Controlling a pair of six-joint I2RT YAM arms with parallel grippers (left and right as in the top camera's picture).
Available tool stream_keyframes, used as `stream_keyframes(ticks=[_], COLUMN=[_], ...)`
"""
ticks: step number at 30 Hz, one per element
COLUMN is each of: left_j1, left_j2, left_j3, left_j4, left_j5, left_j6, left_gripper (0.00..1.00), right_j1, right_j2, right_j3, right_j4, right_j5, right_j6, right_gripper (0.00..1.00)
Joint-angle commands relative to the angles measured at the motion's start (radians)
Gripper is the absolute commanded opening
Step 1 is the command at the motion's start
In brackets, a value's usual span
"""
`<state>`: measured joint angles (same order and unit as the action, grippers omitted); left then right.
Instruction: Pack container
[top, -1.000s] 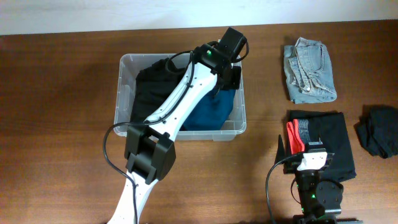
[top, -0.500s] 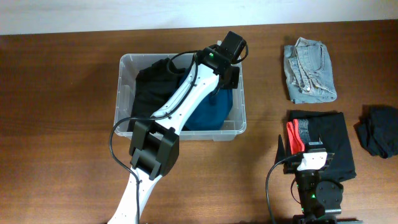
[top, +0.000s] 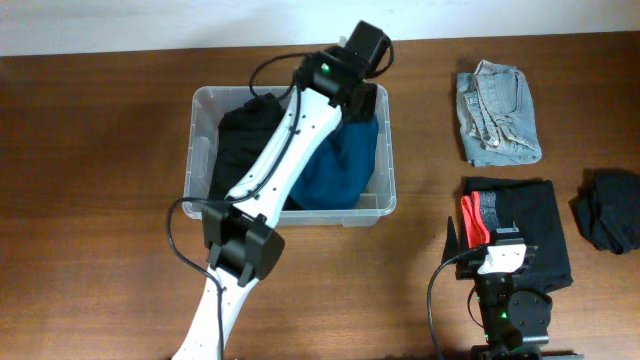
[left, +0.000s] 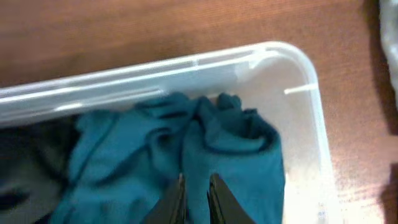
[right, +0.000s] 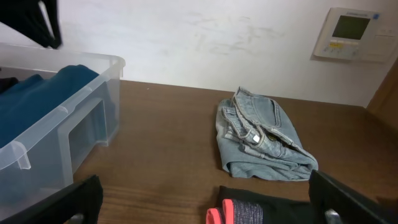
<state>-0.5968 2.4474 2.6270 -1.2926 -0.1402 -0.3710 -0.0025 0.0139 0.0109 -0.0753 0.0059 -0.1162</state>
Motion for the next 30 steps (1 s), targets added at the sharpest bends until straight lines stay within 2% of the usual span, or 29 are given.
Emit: stream_keyframes(ticks=[1, 6, 16, 30], left_j1=[0.007, 0.006, -0.021, -0.045], left_j2=[-0.055, -0.042, 0.025, 0.124], left_j3=[0.028, 0.021, 0.018, -0.008], left_j4=[-0.072, -0.198, -0.212, -0.209], left_j5=[-0.029, 0.115, 0.250, 0.245], left_j6=[0.020, 0.017, 0.017, 0.016], left_gripper=[0.15, 0.14, 0.14, 0.13], right_j1=[-0.006, -0.006, -0.006, -0.006], right_j2=[-0.010, -0.010, -0.010, -0.010], right_j3=[-0.005, -0.005, -0.005, -0.005], right_j4=[-0.006, -0.006, -0.006, -0.005], right_j5=[0.005, 0.005, 0.005, 0.005], right_j6=[-0.003, -0.003, -0.003, -0.003], right_gripper=[0.98, 0.98, 0.98, 0.98])
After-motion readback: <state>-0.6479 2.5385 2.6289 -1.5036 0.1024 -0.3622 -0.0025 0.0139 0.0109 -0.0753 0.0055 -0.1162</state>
